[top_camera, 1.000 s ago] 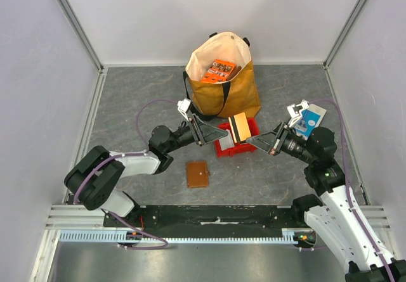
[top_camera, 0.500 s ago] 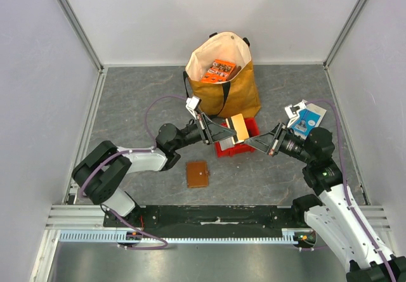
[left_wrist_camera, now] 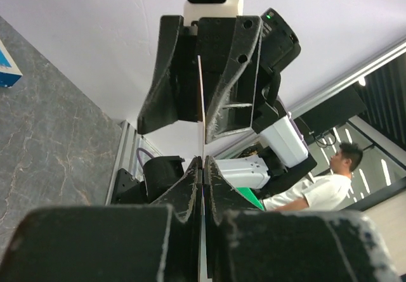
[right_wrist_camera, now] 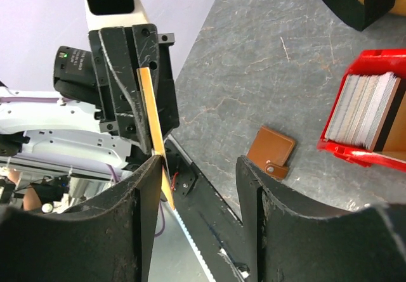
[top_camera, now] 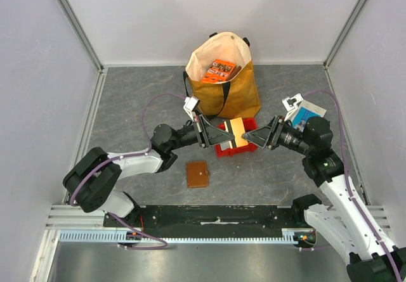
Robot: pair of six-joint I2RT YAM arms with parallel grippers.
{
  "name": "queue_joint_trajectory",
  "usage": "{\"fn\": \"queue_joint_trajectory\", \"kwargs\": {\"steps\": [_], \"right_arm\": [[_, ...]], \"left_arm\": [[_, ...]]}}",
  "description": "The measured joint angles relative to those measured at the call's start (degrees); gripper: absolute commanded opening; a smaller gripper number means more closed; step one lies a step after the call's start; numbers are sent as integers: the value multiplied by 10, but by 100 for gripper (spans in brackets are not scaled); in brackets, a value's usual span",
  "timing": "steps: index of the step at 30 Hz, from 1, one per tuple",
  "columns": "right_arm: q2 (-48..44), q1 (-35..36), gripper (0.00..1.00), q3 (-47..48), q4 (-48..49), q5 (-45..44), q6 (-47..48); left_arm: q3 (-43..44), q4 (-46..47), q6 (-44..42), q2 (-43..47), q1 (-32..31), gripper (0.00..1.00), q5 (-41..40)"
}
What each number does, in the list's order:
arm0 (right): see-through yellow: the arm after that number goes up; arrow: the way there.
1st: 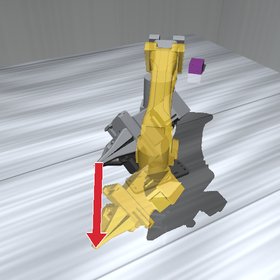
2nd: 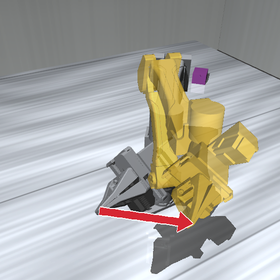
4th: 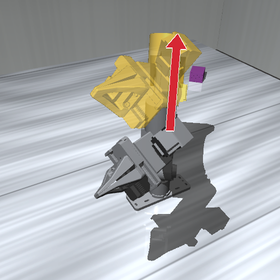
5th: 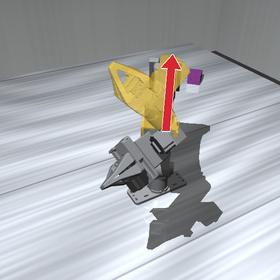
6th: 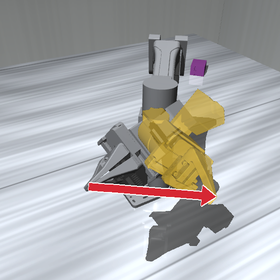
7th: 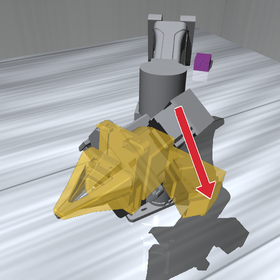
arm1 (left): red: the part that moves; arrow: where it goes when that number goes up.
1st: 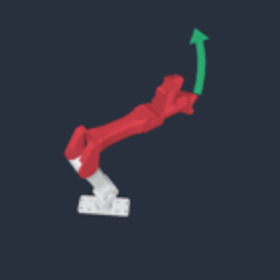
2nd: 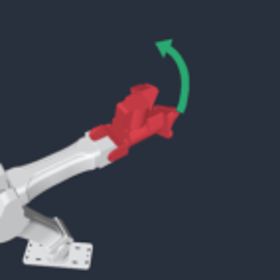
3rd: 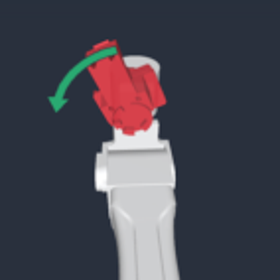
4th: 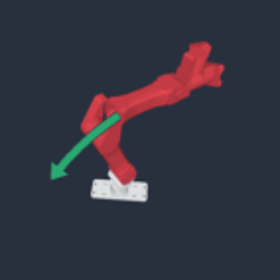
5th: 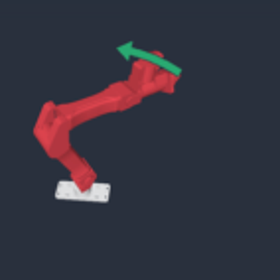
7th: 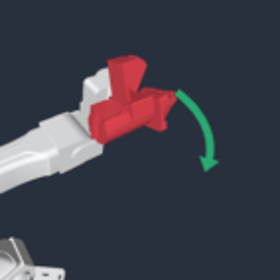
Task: Put the credit cards into the card holder
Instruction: Open the card holder at the center of the board.
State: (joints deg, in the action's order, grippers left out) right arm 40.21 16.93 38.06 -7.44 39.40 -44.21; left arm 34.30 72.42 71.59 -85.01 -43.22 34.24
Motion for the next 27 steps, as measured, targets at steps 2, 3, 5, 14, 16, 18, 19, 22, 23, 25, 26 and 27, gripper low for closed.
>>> {"fn": "queue_joint_trajectory", "kwargs": {"steps": [2,3,5,14,16,18,19,22,23,25,26,27], "right_arm": [[16,0,56,14,-4,1,17],[23,1,55,20,-5,6,24],[34,2,53,30,-7,16,36],[44,2,29,36,-2,56,50],[44,2,30,36,3,62,49],[46,2,30,36,10,71,46],[47,2,30,36,14,75,44],[52,2,31,36,19,86,41],[53,2,31,36,19,88,41],[56,2,32,36,19,94,40],[58,2,32,36,20,97,40],[59,2,32,36,20,99,40]], "left_arm": [[-1,-6,-8,12,0,2,9],[-2,-9,-11,16,0,2,12],[-3,-14,-14,16,1,2,21],[-2,-21,-14,3,1,2,56],[-2,-21,-14,-1,1,2,61],[-2,-21,-14,-4,1,2,65],[-2,-20,-14,-6,1,2,66],[-2,-20,-14,-9,1,2,67],[-2,-20,-14,-9,1,2,68],[0,-20,-14,-10,1,2,68],[2,-20,-14,-11,1,2,68],[5,-20,-14,-13,1,2,68]]}}
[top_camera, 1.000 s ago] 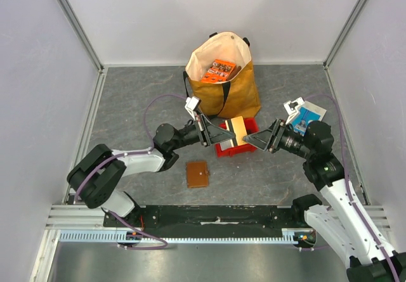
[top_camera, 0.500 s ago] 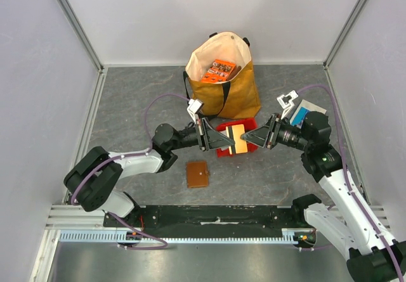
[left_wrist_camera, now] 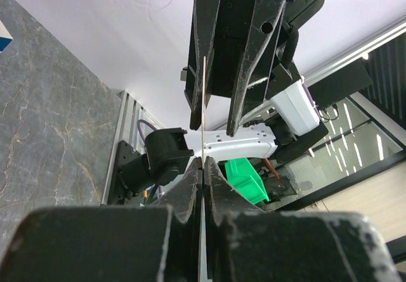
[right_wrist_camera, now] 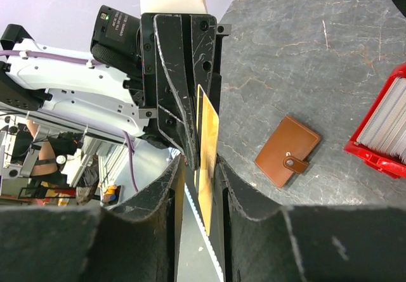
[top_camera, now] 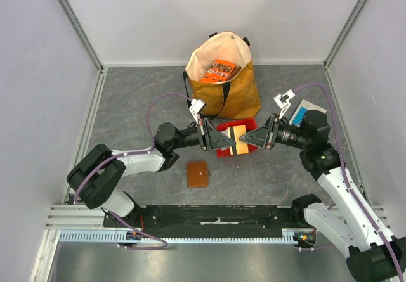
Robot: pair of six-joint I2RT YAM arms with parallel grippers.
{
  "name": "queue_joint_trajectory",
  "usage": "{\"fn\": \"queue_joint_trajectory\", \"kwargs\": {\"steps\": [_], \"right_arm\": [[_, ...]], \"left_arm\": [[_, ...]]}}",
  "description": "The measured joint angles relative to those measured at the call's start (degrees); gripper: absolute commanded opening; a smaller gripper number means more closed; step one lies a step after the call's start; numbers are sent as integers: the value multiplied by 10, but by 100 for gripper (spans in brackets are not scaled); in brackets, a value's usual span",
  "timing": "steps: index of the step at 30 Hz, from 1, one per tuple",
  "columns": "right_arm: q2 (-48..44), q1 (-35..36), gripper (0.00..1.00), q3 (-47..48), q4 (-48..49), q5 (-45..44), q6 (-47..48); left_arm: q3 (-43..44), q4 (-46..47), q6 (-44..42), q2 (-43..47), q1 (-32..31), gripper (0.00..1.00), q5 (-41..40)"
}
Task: Put the credit cards into the card holder
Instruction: Open the card holder at the center of the board.
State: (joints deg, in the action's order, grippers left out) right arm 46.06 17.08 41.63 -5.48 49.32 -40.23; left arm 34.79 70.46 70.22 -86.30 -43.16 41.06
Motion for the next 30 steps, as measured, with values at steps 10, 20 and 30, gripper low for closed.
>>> {"fn": "queue_joint_trajectory", "kwargs": {"steps": [10,20,30], "right_arm": [[0,0,14,0,-3,3,9],[9,0,3,0,-16,15,15],[11,0,0,0,-48,-28,31]], "left_arm": [[4,17,0,-10,0,2,-1],[4,22,0,-12,-1,2,-3],[-18,-23,-21,4,1,73,-17]]}}
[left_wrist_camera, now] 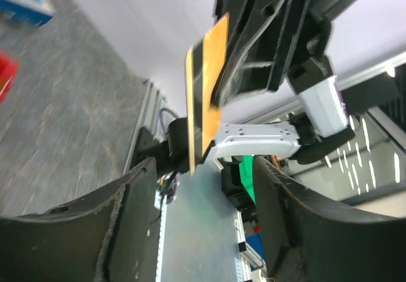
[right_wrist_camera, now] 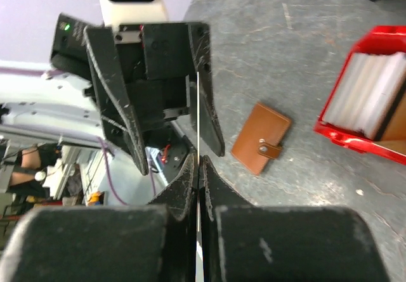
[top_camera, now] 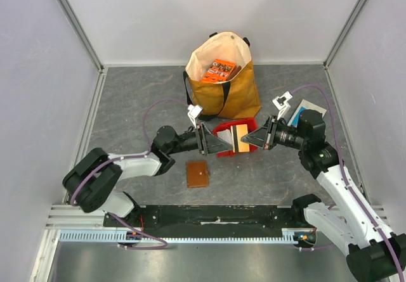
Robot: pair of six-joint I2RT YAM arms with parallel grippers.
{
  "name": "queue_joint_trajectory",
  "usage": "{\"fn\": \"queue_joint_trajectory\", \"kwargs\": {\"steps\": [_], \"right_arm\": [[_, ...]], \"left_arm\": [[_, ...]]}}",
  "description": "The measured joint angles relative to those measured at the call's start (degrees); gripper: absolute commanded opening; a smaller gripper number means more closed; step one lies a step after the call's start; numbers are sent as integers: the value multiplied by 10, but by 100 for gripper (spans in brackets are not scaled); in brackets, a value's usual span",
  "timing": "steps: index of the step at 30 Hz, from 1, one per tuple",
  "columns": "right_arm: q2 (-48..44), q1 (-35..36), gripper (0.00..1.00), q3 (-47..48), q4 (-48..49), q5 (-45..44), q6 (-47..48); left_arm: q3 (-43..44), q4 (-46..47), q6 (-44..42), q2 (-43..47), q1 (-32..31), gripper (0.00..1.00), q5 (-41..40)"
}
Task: Put the credit cards into the card holder
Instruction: Open the card holder at the center of the board.
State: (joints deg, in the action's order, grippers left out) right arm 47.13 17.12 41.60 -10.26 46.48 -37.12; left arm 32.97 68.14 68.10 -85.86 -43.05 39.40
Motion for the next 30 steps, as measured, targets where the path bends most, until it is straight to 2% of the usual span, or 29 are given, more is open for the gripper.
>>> {"fn": "queue_joint_trajectory", "kwargs": {"steps": [4,7,11,14,15,17,18,21,22,30], "right_arm": [[6,4,0,-16,-30,-55,17],[11,33,0,-39,-45,-98,17],[37,147,0,-66,-48,-191,-1],[69,242,0,-69,-35,-262,-25],[83,270,0,-68,-29,-287,-33],[116,324,0,-64,-22,-340,-50],[133,348,0,-59,-21,-365,-57],[195,418,0,-39,-7,-442,-84],[210,432,0,-33,-1,-458,-90],[296,474,0,-4,52,-522,-128]], "left_arm": [[-79,-125,-36,87,16,80,-49],[-124,-285,-73,197,31,80,-123],[-116,-520,-115,323,32,78,-240],[-103,-670,-137,374,32,75,-319],[-102,-702,-141,382,33,66,-335],[-101,-770,-147,391,33,41,-365],[-101,-792,-149,391,33,39,-372],[-104,-853,-157,388,33,6,-390],[-106,-866,-156,388,33,2,-393],[-137,-909,-157,429,33,2,-406]]}}
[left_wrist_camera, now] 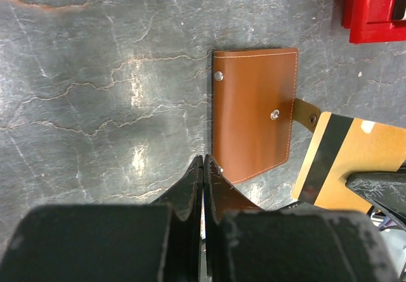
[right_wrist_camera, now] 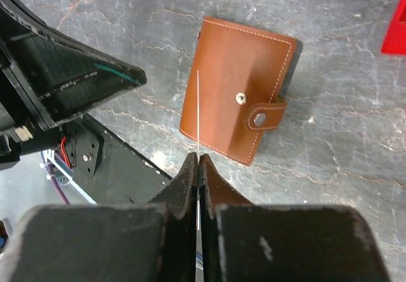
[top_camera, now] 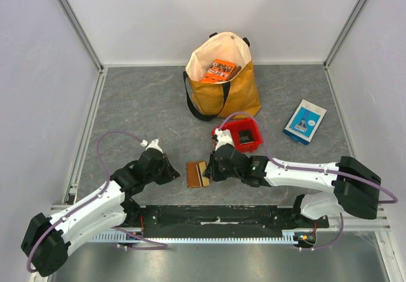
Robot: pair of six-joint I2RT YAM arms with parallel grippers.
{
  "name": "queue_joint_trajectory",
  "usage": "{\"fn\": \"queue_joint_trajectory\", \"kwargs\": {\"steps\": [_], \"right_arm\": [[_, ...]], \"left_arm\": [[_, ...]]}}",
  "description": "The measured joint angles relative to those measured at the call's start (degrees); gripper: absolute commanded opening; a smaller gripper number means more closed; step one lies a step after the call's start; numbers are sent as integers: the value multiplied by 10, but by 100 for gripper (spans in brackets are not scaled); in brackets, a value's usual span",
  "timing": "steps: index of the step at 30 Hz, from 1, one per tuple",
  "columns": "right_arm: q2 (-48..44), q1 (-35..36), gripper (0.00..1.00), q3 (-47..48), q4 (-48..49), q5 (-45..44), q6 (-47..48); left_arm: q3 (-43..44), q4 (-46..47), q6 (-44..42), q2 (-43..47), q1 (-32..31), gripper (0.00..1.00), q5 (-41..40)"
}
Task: Put the credit cards into the card holder
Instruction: Open the card holder at the center of the board.
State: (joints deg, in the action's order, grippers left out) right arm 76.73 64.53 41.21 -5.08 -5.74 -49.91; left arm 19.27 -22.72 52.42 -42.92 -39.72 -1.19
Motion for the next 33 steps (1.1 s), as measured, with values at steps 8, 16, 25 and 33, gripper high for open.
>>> {"fn": "queue_joint_trajectory", "kwargs": {"steps": [8,16,25,33], "right_arm": [[68,2,0,64,-7,-48,-6],[83,-2,0,76,-62,-90,0],[67,-28,0,60,-89,-98,4],[68,-34,0,49,-88,-88,7]], "left_arm": [[-10,9,0,-5,0,2,9],[-10,52,0,-58,0,2,32],[-7,91,-3,-115,-2,2,44],[-3,118,-9,-145,-3,2,48]]}}
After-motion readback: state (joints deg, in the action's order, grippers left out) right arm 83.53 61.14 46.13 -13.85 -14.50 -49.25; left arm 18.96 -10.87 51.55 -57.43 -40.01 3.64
